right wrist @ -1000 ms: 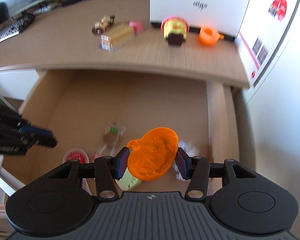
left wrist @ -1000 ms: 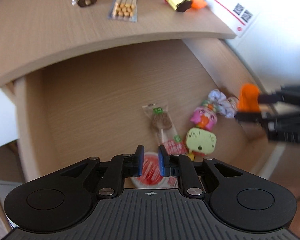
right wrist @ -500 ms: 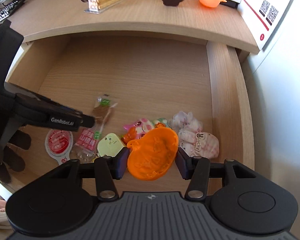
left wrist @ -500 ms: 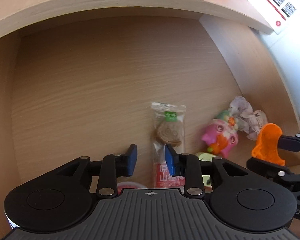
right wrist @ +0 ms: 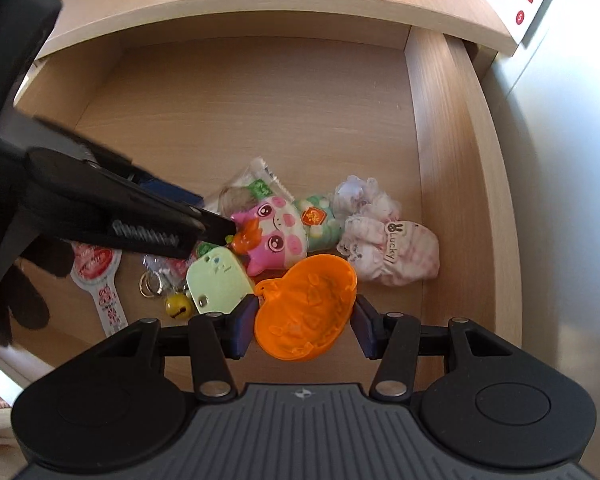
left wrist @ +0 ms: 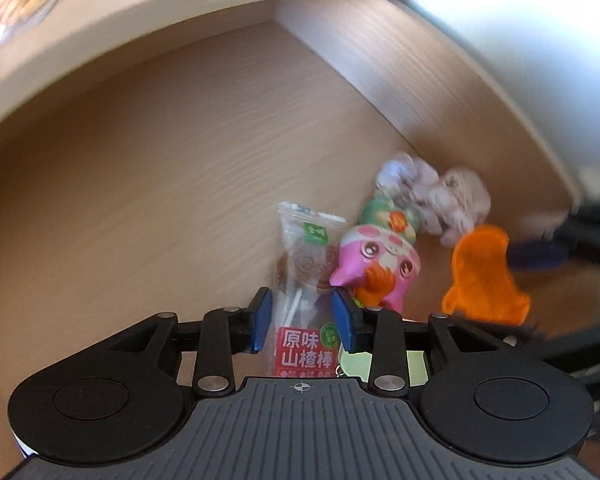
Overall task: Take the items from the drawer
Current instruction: 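Grasp the hawthorn stick packet with the left tool, then carry the hawthorn packet to the desk and release it with left while right carries the orange piece, then set the orange piece on the desk with right while left returns to the drawer, then lower the left tool into the drawer and grasp the red round lollipop packet, then grasp the yellow-green square keychain with right while left lifts the lollipop packet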
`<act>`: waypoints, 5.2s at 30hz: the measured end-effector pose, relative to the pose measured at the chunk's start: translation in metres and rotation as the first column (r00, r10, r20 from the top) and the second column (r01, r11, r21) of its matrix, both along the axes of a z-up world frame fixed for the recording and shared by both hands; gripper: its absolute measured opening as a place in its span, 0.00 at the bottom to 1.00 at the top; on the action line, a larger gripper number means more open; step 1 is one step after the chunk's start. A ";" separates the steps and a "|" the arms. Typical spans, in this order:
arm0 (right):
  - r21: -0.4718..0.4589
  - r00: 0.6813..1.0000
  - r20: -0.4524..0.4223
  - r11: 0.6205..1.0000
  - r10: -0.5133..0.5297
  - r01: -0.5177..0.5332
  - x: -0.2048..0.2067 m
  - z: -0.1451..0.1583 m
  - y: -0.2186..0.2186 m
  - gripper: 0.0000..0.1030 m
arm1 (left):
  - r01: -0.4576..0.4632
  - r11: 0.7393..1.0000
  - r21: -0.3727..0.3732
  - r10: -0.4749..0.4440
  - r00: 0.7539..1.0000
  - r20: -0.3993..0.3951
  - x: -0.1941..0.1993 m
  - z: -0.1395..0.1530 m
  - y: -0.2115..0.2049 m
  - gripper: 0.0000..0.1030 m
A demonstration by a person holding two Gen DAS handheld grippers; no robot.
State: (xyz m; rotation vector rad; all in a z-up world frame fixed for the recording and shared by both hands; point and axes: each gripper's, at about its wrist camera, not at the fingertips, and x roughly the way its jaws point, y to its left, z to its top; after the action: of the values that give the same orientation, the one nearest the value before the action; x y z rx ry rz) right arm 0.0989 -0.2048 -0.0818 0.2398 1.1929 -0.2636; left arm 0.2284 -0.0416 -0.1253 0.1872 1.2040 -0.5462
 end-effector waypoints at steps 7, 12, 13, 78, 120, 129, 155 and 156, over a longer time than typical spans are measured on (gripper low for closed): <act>-0.021 0.999 0.017 0.999 -0.031 0.032 -0.001 0.006 -0.007 0.49 | 0.019 0.996 0.087 -0.022 0.999 0.034 -0.007 0.000 -0.021 0.38; -0.038 0.999 0.026 0.998 -0.046 0.047 -0.002 0.011 -0.006 0.49 | -0.047 0.998 0.050 0.047 0.999 -0.007 -0.001 0.002 -0.007 0.30; -0.042 0.998 0.031 0.998 -0.048 0.049 -0.002 0.014 -0.005 0.49 | -0.072 0.996 0.045 0.072 0.997 -0.011 0.000 0.003 0.000 0.29; -0.130 0.861 0.509 0.988 -0.010 0.089 0.175 0.154 -0.044 0.73 | -0.457 0.807 -0.374 0.562 0.789 0.248 -0.025 0.148 0.238 0.36; 0.043 0.915 0.197 0.936 -0.352 0.350 0.008 0.075 -0.040 0.77 | -0.289 0.952 -0.096 0.263 0.939 -0.220 -0.019 0.025 0.115 0.23; 0.053 0.920 0.184 0.938 -0.346 0.342 0.010 0.069 -0.039 0.77 | 0.281 0.946 0.164 -0.285 0.959 0.001 -0.055 0.032 0.105 0.27; 0.287 0.985 -0.032 0.942 -0.170 0.172 0.027 0.038 0.000 0.77 | 0.199 0.970 0.141 -0.191 0.979 -0.065 -0.041 0.007 0.117 0.26; 0.258 0.987 -0.063 0.953 -0.145 0.156 0.030 0.032 0.007 0.77 | 0.187 0.974 0.132 -0.179 0.981 -0.072 -0.041 0.008 0.119 0.26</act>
State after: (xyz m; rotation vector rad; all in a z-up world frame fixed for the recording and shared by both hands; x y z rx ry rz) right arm 0.1294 -0.1979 -0.0496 0.5610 1.2539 -0.2440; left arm 0.1873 0.0777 -0.1174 0.4050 1.2910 -0.6328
